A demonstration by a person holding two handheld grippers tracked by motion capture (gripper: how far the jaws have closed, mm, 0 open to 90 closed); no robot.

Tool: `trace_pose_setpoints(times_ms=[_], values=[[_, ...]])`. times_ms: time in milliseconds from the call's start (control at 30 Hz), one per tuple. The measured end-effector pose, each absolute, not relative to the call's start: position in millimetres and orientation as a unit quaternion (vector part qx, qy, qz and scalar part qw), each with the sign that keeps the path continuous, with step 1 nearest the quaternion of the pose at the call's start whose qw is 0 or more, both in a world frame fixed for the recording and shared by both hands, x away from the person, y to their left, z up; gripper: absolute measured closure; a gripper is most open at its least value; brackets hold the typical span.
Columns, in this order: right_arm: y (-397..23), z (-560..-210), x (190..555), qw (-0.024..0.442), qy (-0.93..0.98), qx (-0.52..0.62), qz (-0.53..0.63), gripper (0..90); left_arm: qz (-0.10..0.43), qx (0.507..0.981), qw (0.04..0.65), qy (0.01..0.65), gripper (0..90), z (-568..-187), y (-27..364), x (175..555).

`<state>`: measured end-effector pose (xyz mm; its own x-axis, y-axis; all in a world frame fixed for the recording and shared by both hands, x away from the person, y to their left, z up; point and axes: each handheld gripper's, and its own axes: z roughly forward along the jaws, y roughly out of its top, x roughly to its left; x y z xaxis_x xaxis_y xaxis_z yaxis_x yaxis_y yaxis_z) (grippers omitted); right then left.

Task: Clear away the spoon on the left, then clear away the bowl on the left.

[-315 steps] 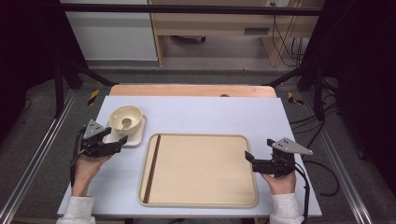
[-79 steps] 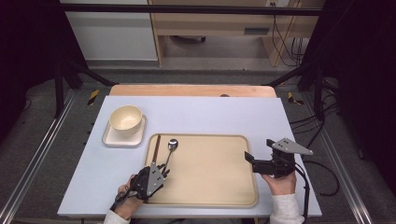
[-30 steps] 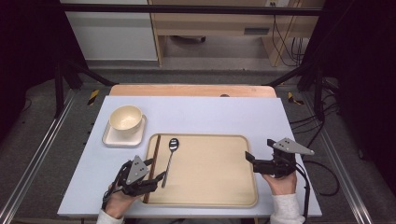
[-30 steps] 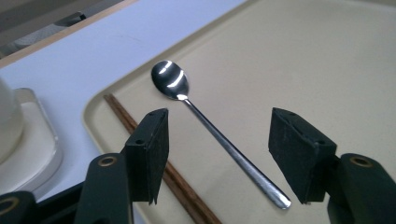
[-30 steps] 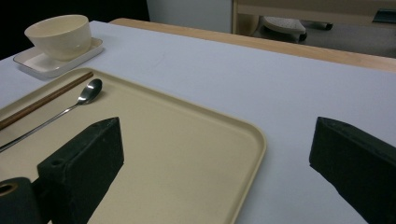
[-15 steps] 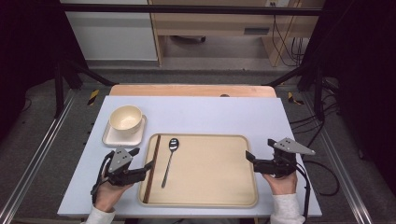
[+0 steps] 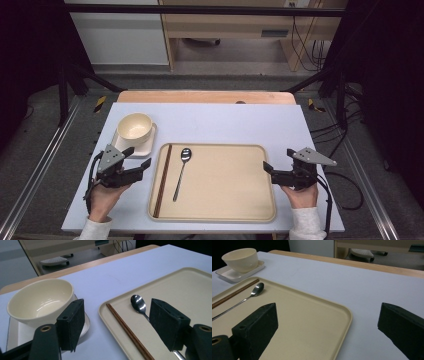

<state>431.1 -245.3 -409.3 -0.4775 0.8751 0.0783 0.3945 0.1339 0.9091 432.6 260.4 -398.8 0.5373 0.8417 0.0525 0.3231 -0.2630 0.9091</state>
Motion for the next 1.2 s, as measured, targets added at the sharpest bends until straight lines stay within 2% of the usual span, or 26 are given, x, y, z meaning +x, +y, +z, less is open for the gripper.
trace_pose_setpoints(times_ms=[600,1200], values=[[-247,-408,430,0.249,0.709,0.448,0.484,3.4,0.297,0.724,0.462,0.418,27.0,-378,282,456],[-248,-407,430,0.249,0.708,0.449,0.484,3.4,0.303,0.716,0.441,0.449,26.9,-360,296,500]])
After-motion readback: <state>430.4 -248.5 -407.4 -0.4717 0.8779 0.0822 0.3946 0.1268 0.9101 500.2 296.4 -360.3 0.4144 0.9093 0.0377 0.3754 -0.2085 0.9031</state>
